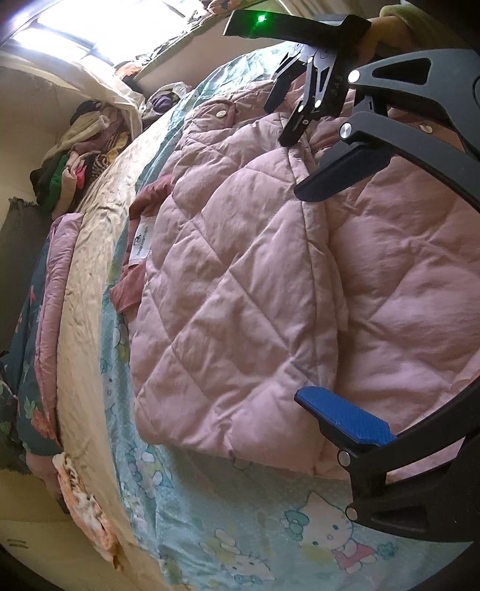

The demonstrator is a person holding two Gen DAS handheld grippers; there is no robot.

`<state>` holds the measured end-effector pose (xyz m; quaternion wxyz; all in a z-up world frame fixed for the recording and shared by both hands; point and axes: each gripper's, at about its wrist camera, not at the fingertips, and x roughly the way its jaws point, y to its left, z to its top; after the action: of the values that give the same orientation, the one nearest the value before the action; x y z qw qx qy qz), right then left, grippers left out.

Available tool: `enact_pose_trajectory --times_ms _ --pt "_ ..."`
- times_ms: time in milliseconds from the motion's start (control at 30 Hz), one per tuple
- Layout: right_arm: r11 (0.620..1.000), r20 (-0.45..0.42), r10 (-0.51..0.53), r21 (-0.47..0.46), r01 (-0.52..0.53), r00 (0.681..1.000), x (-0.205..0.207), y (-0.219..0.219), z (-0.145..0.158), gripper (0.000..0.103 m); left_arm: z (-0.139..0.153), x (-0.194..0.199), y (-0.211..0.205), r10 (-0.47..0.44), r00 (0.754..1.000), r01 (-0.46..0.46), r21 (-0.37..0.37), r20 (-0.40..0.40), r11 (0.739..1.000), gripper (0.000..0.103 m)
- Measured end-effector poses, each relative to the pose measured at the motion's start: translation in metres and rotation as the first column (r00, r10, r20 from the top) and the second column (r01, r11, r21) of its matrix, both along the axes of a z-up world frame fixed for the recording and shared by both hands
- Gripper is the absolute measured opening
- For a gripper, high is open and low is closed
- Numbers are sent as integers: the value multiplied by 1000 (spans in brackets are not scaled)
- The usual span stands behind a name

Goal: Fold large clothes

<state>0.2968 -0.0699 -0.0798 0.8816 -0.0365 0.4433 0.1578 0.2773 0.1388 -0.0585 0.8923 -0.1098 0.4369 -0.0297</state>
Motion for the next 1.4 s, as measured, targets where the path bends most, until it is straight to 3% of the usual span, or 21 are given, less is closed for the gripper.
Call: enact_pose_trajectory --times_ms 233,433,833,1267,1400 --pt "1000 24 6 -10 -5 1000 -16 -1 8 98 7 -6 2 20 1000 -20 4 9 1000 93" --pt "996 1 -16 90 16 1000 -30 -16 20 98 19 -15 -8 12 999 -14 48 41 999 93" --pt "989 43 2 148 -9 999 -73 -26 49 98 41 -36 -24 -19 994 12 70 103 997 93" --pt "985 139 -16 172 -8 990 -107 -46 98 99 70 -64 -35 -25 984 15 56 177 998 93" --pt "986 164 -14 167 -14 986 -118 -49 107 99 70 -80 -32 8 983 -12 20 184 1000 93"
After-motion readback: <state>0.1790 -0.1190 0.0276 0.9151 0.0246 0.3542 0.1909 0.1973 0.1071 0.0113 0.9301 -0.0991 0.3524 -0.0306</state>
